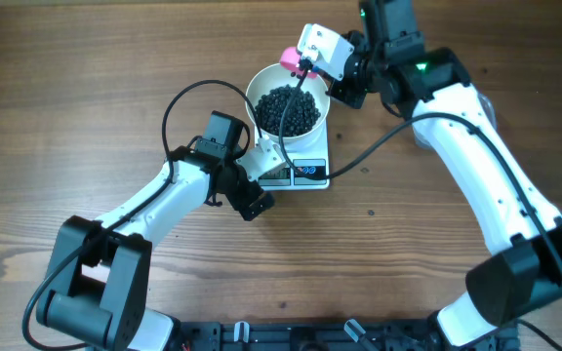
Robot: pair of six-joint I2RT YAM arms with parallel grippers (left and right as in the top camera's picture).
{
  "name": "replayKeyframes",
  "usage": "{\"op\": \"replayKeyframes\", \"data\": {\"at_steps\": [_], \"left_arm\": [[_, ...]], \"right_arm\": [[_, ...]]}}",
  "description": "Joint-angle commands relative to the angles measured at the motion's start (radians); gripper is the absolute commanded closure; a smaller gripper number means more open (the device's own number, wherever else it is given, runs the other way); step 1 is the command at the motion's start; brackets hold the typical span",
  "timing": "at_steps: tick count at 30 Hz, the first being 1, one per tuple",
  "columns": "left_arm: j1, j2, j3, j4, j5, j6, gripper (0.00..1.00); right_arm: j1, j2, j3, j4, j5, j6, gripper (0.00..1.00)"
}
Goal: Scoop item into bowl and weigh 150g on scale
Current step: 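Tip the scoop with the right gripper to pour beans into the bowl, then move the scoop back into the bean tub and scoop, right gripper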
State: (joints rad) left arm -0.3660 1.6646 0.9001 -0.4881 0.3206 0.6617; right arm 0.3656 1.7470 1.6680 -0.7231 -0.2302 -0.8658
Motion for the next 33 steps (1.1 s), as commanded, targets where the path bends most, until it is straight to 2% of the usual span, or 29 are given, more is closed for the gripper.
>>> {"op": "replayKeyframes", "data": {"at_steps": [1,4,7,11,17,20,23,29,33], "left_arm": [[-0.001,0.008,-0.005,0.003,0.019,0.016,0.00],[-0.001,0.008,-0.005,0.003,0.019,0.015,0.00],[-0.001,0.008,-0.005,0.003,0.019,0.016,0.00],[0.000,0.008,-0.005,0.003,0.019,0.016,0.00],[-0.001,0.008,-0.005,0.003,0.019,0.015,0.00],[-0.001,0.008,-0.005,0.003,0.019,0.016,0.00],[-0.001,0.008,-0.005,0.003,0.019,0.016,0.00],[0.000,0.008,-0.005,0.003,0.019,0.016,0.00],[-0.001,0.008,-0.005,0.003,0.019,0.015,0.00]], "right_arm": [[-0.002,-0.066,0.004,0.031,0.053,-0.076,0.96],[-0.003,-0.068,0.004,0.030,0.029,-0.067,0.96],[-0.026,-0.068,0.003,0.025,-0.083,0.053,0.96],[-0.075,-0.068,0.003,-0.024,-0.164,0.134,0.96],[-0.213,-0.068,0.003,-0.186,-0.161,0.287,0.96],[-0.315,-0.068,0.003,-0.259,-0.160,0.301,0.96],[-0.421,-0.068,0.003,-0.310,-0.083,0.375,0.96],[-0.594,-0.068,0.000,-0.451,0.071,0.386,0.96],[-0.645,-0.064,-0.027,-0.453,0.157,0.397,0.96]]}}
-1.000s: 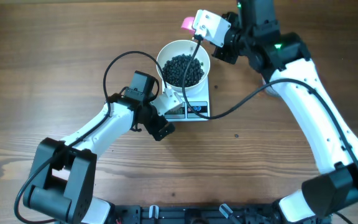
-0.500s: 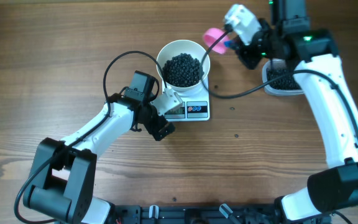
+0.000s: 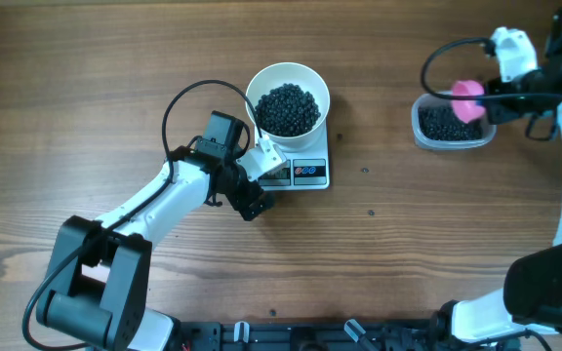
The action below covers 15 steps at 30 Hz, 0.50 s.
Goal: Scoop item into bowl and weigh 150g on scale
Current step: 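Move the scoop back into the bean tub and scoop, right gripper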
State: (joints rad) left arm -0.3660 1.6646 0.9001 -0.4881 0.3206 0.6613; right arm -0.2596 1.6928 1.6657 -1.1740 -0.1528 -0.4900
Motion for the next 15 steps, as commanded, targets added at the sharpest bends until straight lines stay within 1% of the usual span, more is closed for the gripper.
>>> {"op": "replayKeyframes", "data": {"at_steps": [1,3,9,10,13,15], "left_arm": [[0.000,0.008,-0.005,0.003,0.019,0.016,0.00],[-0.001,0.008,-0.005,0.003,0.019,0.016,0.00],[0.000,0.008,-0.005,0.003,0.019,0.016,0.00],[0.000,0.008,-0.005,0.003,0.019,0.016,0.00],[-0.001,0.008,-0.005,0.003,0.019,0.016,0.00],[-0.001,0.008,-0.005,0.003,0.019,0.016,0.00]], "right_arm": [[-0.023,-0.005,-0.043,-0.007,0.108,0.021,0.96],[-0.023,0.010,-0.085,0.004,0.155,0.021,0.96],[-0.023,0.019,-0.248,0.174,0.157,0.025,0.96],[-0.023,0.019,-0.274,0.204,0.153,0.051,0.96],[-0.023,0.019,-0.305,0.243,0.053,0.076,0.96],[-0.021,0.019,-0.311,0.245,-0.023,0.144,0.96]]}}
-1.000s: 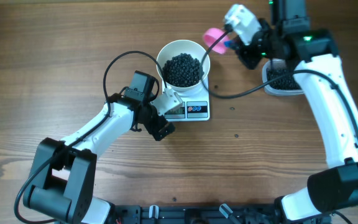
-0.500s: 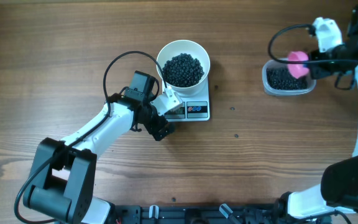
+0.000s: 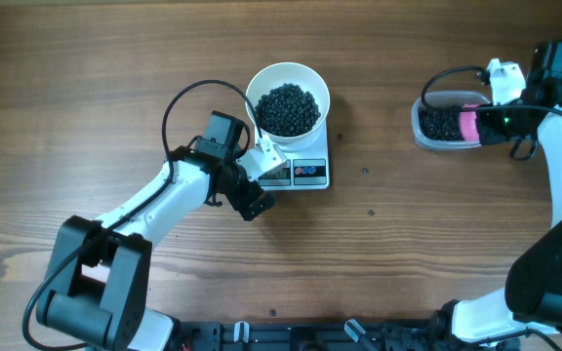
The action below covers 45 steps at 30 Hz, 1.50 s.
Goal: Scoop item into bowl and weigh 150g on scale
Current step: 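Move the scoop back into the bean tub and scoop, right gripper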
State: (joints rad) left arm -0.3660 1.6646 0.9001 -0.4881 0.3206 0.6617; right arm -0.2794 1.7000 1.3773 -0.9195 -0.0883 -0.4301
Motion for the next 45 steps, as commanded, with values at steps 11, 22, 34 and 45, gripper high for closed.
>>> {"op": "replayKeyframes", "data": {"at_steps": [11,22,34,45], "left_arm": [[-0.001,0.008,-0.005,0.003,0.019,0.016,0.00],[-0.001,0.008,-0.005,0.003,0.019,0.016,0.00],[-0.001,0.008,-0.005,0.003,0.019,0.016,0.00],[0.000,0.008,-0.005,0.003,0.019,0.016,0.00]], "right_arm": [[0.002,0.011,-0.033,0.020,-0.168,0.195,0.96],[0.006,0.013,-0.070,0.037,-0.358,0.378,0.96],[-0.008,-0.002,-0.020,0.167,-0.319,0.299,0.96],[-0.113,-0.164,-0.014,0.199,-0.616,0.299,0.96]]}}
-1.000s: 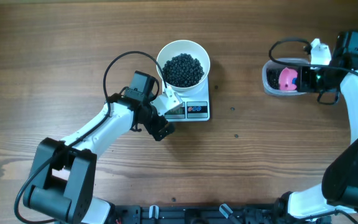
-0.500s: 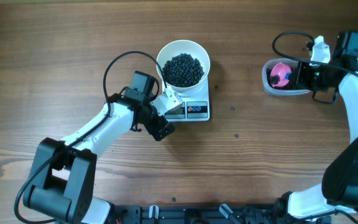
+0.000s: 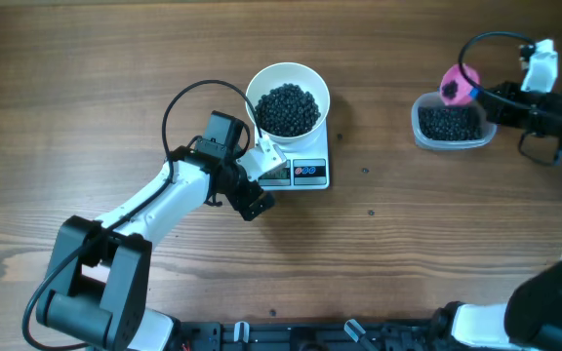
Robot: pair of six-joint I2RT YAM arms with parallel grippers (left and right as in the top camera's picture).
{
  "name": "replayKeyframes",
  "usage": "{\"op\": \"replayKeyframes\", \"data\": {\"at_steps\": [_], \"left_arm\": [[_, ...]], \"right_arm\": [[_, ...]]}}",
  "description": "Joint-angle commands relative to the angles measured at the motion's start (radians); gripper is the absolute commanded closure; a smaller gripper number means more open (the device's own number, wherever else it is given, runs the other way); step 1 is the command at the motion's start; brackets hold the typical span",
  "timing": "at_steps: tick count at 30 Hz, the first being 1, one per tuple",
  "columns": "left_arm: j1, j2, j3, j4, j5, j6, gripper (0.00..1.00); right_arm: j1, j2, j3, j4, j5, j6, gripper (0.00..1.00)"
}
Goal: Scoop item into bowl and weigh 150g on scale
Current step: 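Move the scoop back into the bean tub and scoop, right gripper, then carry the filled scoop with the right gripper over the white bowl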
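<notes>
A white bowl (image 3: 287, 70) heaped with small dark beans stands on the grey scale (image 3: 307, 173) at mid-table. My left gripper (image 3: 264, 153) rests at the bowl's lower-left rim, over the scale's corner; its jaws are too hidden to judge. To the right sits a clear tub (image 3: 450, 127) of the same dark beans. My right gripper (image 3: 513, 97) is shut on the black handle of a pink scoop (image 3: 456, 86). The scoop hangs over the tub's far-left rim. Whether it carries beans cannot be told.
The scale's display and buttons (image 3: 307, 170) face the near side. A black cable (image 3: 185, 107) loops left of the bowl. The left arm (image 3: 154, 210) slants across the near-left table, and the right arm runs along the right edge.
The pink scoop was down inside the tub at its right side; now it is up at the tub's far-left rim. The right gripper has shifted slightly right. The left arm has not moved.
The right gripper first held the pink scoop over the bowl on the scale. Then the scoop was above the bean tub at the right, then low inside it. Now it sits raised at the tub's rim. The left gripper stayed at the bowl throughout.
</notes>
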State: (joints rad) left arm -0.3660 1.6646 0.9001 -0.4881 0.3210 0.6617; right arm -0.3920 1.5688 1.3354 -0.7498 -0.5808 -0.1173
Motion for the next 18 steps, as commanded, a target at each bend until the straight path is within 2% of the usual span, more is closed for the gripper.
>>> {"op": "replayKeyframes", "data": {"at_steps": [1,4,6,12,15,17,18], "left_arm": [[-0.001,0.008,-0.005,0.003,0.019,0.016,0.00],[-0.001,0.008,-0.005,0.003,0.019,0.015,0.00],[-0.001,0.008,-0.005,0.003,0.019,0.015,0.01],[0.000,0.008,-0.005,0.003,0.019,0.016,0.00],[0.000,0.008,-0.005,0.003,0.019,0.015,0.00],[0.000,0.008,-0.005,0.003,0.019,0.016,0.00],[0.000,0.008,-0.005,0.003,0.019,0.016,0.00]], "right_arm": [[0.000,-0.034,0.027,0.055,-0.188,-0.013,0.96],[0.006,-0.034,0.027,0.118,-0.314,-0.008,0.96],[0.036,-0.034,0.027,0.151,-0.323,0.016,0.96],[0.237,-0.025,0.027,0.298,-0.318,0.069,0.96],[0.334,-0.016,0.027,0.301,-0.291,0.068,0.96],[0.413,-0.007,0.026,0.302,-0.252,0.042,0.96],[0.455,-0.003,0.026,0.301,-0.248,-0.037,0.96]]}}
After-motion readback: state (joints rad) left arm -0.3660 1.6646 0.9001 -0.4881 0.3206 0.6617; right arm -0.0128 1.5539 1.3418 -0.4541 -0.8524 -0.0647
